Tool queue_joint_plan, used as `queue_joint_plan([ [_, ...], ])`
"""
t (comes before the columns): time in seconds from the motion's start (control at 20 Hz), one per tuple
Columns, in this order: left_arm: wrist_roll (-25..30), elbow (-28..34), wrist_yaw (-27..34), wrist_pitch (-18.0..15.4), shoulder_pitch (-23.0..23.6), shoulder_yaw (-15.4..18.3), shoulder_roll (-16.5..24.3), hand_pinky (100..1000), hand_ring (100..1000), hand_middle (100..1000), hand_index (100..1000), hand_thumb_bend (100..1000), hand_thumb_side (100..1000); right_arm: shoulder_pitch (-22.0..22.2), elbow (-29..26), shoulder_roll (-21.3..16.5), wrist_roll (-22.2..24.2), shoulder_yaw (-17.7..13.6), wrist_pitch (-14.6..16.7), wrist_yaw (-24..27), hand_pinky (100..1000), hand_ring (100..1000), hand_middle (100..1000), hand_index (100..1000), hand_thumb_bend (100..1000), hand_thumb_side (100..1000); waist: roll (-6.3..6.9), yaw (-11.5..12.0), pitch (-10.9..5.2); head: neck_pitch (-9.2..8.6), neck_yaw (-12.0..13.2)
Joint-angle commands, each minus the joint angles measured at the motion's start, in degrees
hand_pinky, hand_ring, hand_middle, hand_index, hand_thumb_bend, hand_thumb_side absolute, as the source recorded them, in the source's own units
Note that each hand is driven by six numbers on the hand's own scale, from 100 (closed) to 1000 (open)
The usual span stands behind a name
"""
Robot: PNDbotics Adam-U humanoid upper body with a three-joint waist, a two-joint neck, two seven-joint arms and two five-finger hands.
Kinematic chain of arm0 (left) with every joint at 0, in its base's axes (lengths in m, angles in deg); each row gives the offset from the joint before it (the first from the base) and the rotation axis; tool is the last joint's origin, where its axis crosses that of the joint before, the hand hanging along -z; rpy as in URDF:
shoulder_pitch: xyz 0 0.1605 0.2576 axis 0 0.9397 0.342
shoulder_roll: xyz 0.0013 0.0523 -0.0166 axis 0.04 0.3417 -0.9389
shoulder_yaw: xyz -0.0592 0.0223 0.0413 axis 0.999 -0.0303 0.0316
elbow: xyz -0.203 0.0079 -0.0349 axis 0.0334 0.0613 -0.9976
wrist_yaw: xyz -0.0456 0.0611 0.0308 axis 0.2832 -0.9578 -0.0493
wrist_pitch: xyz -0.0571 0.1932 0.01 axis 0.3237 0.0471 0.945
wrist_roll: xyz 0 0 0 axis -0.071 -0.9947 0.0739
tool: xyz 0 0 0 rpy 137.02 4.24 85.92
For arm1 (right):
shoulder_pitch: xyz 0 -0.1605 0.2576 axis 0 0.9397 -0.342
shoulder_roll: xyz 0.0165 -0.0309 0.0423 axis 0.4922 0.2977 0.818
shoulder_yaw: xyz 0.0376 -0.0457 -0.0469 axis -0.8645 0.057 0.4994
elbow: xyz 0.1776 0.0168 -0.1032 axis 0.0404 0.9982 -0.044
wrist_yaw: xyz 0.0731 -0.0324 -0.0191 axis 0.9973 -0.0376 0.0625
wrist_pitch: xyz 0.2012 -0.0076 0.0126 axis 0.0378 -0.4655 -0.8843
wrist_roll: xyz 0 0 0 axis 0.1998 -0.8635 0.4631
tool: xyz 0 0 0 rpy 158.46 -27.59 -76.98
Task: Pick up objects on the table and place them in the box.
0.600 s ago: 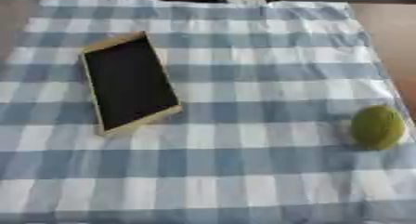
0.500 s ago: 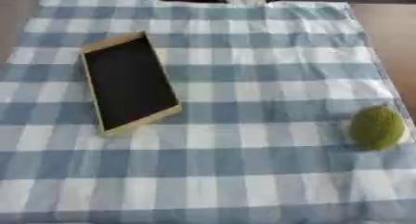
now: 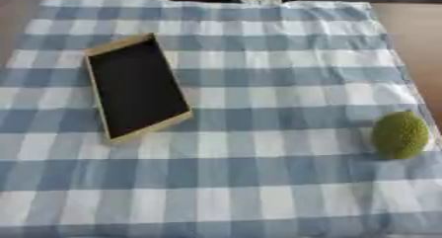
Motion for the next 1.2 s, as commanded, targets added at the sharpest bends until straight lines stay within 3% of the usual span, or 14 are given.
queue_joint_plan([
  [0.05, 0.0, 1.0, -0.2, -0.1, 0.0, 0.3, 1.9, 667, 516, 731, 844, 100, 492, 0.4, 0.1, -5.5, 0.8, 0.1, 0.8, -2.3, 793, 685, 672, 794, 100, 395, -0.13, -0.2, -0.98, 0.42, 0.3],
  [0.35, 0.1, 1.0, -0.4, -0.1, 0.4, 0.3, 2.3, 667, 516, 731, 844, 100, 489, 2.1, -0.2, -13.6, 3.6, 1.2, 3.3, -12.7, 808, 754, 736, 816, 100, 407, -0.26, -0.9, -1.33, 0.73, 0.7],
  [0.65, 0.1, 1.0, -0.5, 0.0, 0.7, 0.3, 2.7, 667, 516, 731, 844, 100, 491, 4.0, -2.0, -19.3, 8.8, 3.0, 5.8, -22.5, 829, 808, 792, 846, 180, 476, -0.54, -1.7, -1.54, 0.82, 1.3],
  [1.05, 0.3, 1.0, -0.6, 0.1, 0.8, 0.3, 2.8, 667, 515, 732, 844, 100, 494, 5.1, -2.1, -23.3, 14.2, 6.9, 9.7, -29.1, 831, 827, 816, 857, 291, 487, -0.81, -1.8, -1.55, 0.66, 1.2],
  [1.2, 0.3, 1.0, -0.6, 0.1, 0.7, 0.2, 2.8, 667, 515, 732, 844, 100, 494, 5.3, -1.8, -23.5, 15.6, 7.9, 10.8, -30.7, 836, 827, 817, 860, 293, 492, -0.85, -1.7, -1.51, 0.62, 1.1],
])
